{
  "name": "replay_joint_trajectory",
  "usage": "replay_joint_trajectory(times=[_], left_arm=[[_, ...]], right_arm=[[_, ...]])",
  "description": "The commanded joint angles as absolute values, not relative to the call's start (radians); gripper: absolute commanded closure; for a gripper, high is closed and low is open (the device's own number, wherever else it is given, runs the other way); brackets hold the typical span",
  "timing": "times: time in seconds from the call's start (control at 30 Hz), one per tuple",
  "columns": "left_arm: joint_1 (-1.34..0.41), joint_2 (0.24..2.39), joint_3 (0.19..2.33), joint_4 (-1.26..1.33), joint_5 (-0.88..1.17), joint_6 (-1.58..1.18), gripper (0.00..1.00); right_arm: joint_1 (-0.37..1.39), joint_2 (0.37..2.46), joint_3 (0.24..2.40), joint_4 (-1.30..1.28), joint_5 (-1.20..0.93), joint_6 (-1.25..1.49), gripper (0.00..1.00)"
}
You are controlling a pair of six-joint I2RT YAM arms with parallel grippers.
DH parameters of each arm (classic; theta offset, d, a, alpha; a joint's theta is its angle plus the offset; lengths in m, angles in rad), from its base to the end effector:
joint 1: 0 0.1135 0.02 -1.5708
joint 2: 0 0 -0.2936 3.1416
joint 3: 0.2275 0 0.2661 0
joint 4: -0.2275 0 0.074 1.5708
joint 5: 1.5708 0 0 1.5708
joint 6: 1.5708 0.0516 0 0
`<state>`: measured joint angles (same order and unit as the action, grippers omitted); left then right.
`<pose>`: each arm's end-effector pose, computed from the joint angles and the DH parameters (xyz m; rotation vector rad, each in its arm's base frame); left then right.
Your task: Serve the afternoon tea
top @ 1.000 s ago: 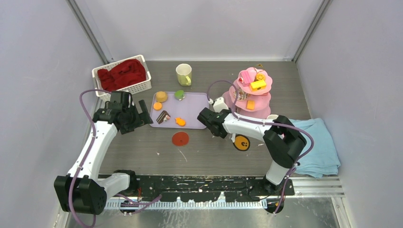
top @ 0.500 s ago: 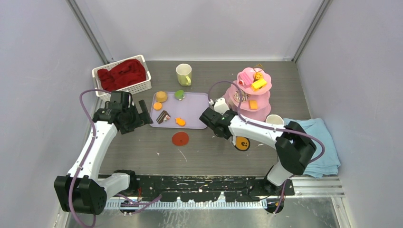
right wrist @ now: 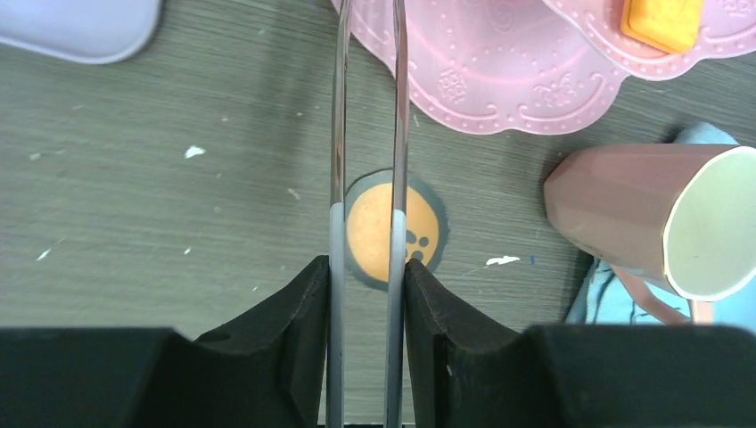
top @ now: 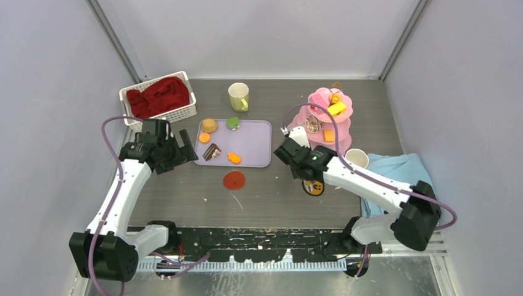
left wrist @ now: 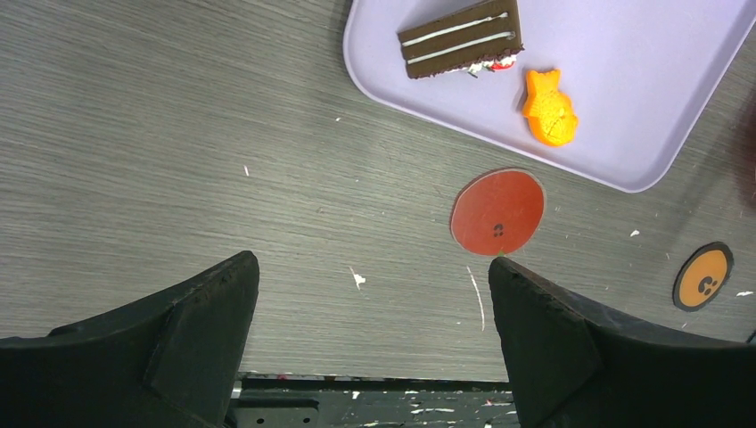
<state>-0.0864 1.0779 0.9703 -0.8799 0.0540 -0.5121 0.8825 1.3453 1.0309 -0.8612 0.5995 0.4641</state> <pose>0.2134 -0.0213 0.2992 -0.5254 2.5302 -0.2954 0.1904 0.1857 0.2690 -0.3610 2.4317 -0.2865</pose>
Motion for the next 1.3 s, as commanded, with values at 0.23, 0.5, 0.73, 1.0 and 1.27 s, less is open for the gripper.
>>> replay_joint_trajectory(times=[0.23, 0.5, 0.73, 1.0, 1.27], left_arm=[[-0.084, 1.043, 0.989, -0.856, 0.077, -0.505, 0.0], [-0.083, 1.04, 0.989, -0.86, 0.072, -0.5, 0.0], [-0.083, 1.048, 0.992, -0.859, 0.068, -0.503, 0.0], [-0.083, 1.051, 0.995, -0.862, 0.058, -0.505, 0.0], [-0.083, 1.041, 1.003, -0.882, 0.018, -0.494, 0.01]], right_arm=[[0.87, 1.18, 1.024, -0.826, 0.446, 0.442, 0.62], [0.856, 1.209, 1.045, -0.775, 0.424, 0.419, 0.63], [0.859, 1.145, 1.076, -0.585, 0.163, 0.34, 0.63], [0.917, 1.298, 1.142, -0.404, 0.059, 0.317, 0.59], [0.948, 1.501, 1.251, -0.311, 0.022, 0.342, 0.52]])
